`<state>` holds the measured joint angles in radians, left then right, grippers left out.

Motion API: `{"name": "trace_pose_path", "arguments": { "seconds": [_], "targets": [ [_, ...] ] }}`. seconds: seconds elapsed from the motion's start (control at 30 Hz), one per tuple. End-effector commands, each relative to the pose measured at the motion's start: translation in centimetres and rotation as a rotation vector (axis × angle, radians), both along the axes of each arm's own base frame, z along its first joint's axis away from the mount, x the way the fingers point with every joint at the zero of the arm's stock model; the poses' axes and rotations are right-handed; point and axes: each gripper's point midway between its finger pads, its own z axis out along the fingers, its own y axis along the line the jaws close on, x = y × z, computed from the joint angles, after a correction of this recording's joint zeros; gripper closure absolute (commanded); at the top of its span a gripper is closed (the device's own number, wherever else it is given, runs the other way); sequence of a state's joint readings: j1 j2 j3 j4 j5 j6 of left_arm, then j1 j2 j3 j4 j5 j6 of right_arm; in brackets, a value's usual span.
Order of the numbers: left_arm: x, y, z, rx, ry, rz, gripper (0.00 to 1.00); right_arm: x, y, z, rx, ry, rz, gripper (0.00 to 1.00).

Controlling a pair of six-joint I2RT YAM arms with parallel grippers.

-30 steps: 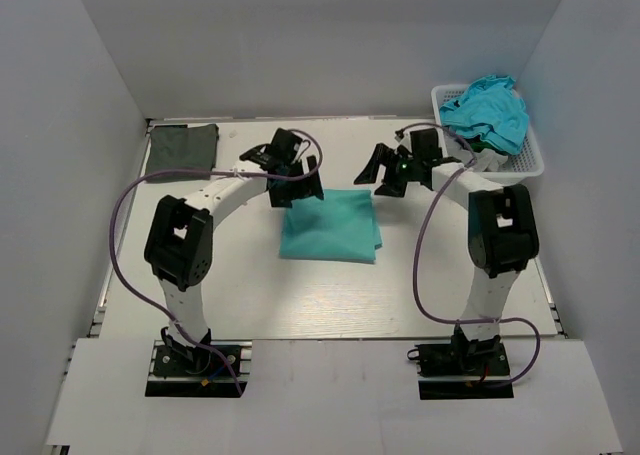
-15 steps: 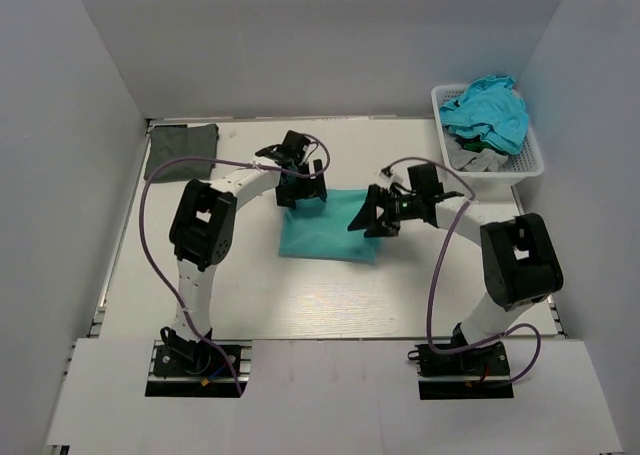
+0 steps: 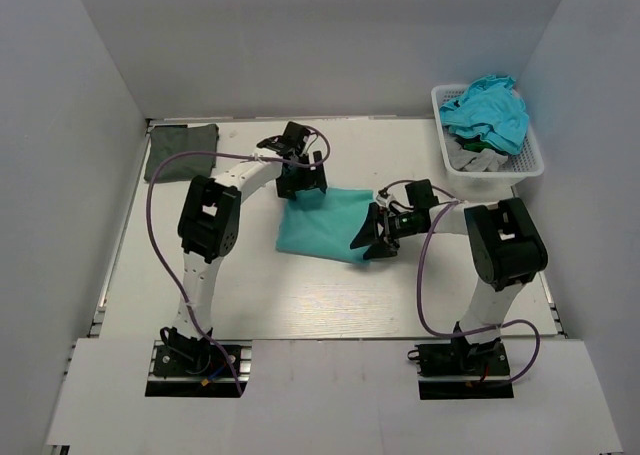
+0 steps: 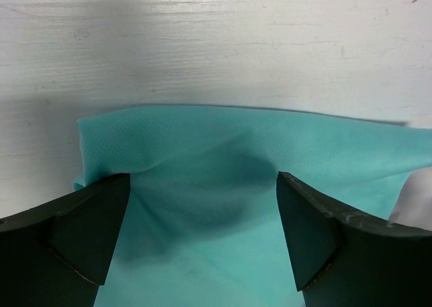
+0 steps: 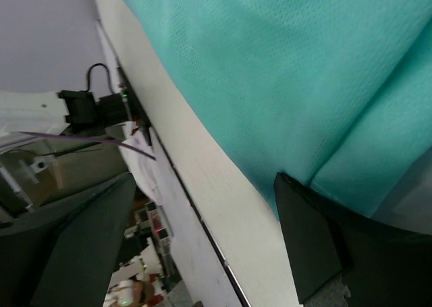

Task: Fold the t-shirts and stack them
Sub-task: Fold the long partially folded tshirt into a neat square, then put the neatly folded tshirt into the corner of the board with the left arm

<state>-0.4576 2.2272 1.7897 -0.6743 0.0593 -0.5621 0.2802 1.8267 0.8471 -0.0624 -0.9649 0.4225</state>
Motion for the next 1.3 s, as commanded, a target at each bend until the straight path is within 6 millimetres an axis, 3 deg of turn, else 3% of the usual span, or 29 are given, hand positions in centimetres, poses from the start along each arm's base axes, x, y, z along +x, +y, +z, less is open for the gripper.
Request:
{"name": "trace_pose_path", "arguments": {
  "seconds": [0.0, 0.07, 0.13, 0.17, 0.23, 0.27, 0.33, 0.4, 0.43, 0.47, 0.67, 0.83, 1.0, 1.2, 1.23, 1.27],
  "targets": [
    [1.3, 1.5, 3.2, 0.042, -0.071, -0.011, 0.0, 0.9, -1.8, -1.2, -0.189, -0.122, -0.011, 0.1],
    [1.7, 1.5, 6.6, 0.021, -0.14, -0.024, 0.0, 1.3, -1.4, 2.2, -0.15, -0.218, 0.015, 0.1],
    [1.7, 2.0, 8.7, 0.031, -0.183, -0.02, 0.0, 1.0, -1.1, 4.6, -0.104, -0.282, 0.027, 0.1],
    [1.5, 2.6, 9.1, 0.051, -0.195, -0.005, 0.0, 0.8, -1.0, 6.1, -0.078, -0.326, 0.025, 0.1],
    [-0.1, 3.6, 9.6, 0.093, -0.189, 0.006, 0.0, -0.2, -1.2, 7.0, -0.078, -0.353, 0.025, 0.1],
    [-1.6, 3.8, 8.5, 0.112, -0.148, -0.007, 0.0, -0.2, -1.4, 7.8, -0.085, -0.382, 0.015, 0.1],
    [-3.0, 4.3, 8.2, 0.114, -0.109, -0.001, 0.0, -0.6, -1.8, 8.7, -0.097, -0.398, 0.013, 0.1],
    [-5.0, 5.1, 6.0, 0.136, -0.029, 0.022, 0.0, -0.6, -2.1, 10.0, -0.104, -0.445, 0.001, 0.1],
    [-5.6, 5.4, 6.4, 0.135, -0.03, 0.023, 0.0, -0.7, -2.3, 10.2, -0.111, -0.445, -0.003, 0.1],
    [-7.3, 5.7, 4.9, 0.151, 0.015, 0.024, 0.0, -0.8, -2.4, 10.4, -0.119, -0.444, -0.005, 0.1],
    [-8.8, 4.6, 2.3, 0.109, 0.033, -0.065, 0.0, -1.0, -2.7, 11.8, -0.122, -0.495, -0.02, 0.1],
    [-9.4, 5.6, -1.9, 0.2, 0.109, -0.049, 0.0, -1.5, -3.0, 11.3, -0.135, -0.489, -0.028, 0.1],
    [-10.2, 5.5, -4.5, 0.223, 0.16, -0.053, 0.2, -1.5, -3.4, 10.6, -0.156, -0.489, -0.046, 0.1],
    [-13.1, 2.9, -6.3, 0.107, 0.183, -0.125, 0.52, -1.1, -3.8, 10.1, -0.185, -0.497, -0.079, 0.1],
    [-13.3, 2.4, -6.8, 0.074, 0.177, -0.136, 0.73, -1.1, -3.9, 10.0, -0.191, -0.494, -0.08, 0.1],
    [-13.3, 2.4, -7.3, 0.052, 0.186, -0.137, 0.86, -1.1, -3.9, 10.0, -0.192, -0.499, -0.078, 0.1]
  ]
}}
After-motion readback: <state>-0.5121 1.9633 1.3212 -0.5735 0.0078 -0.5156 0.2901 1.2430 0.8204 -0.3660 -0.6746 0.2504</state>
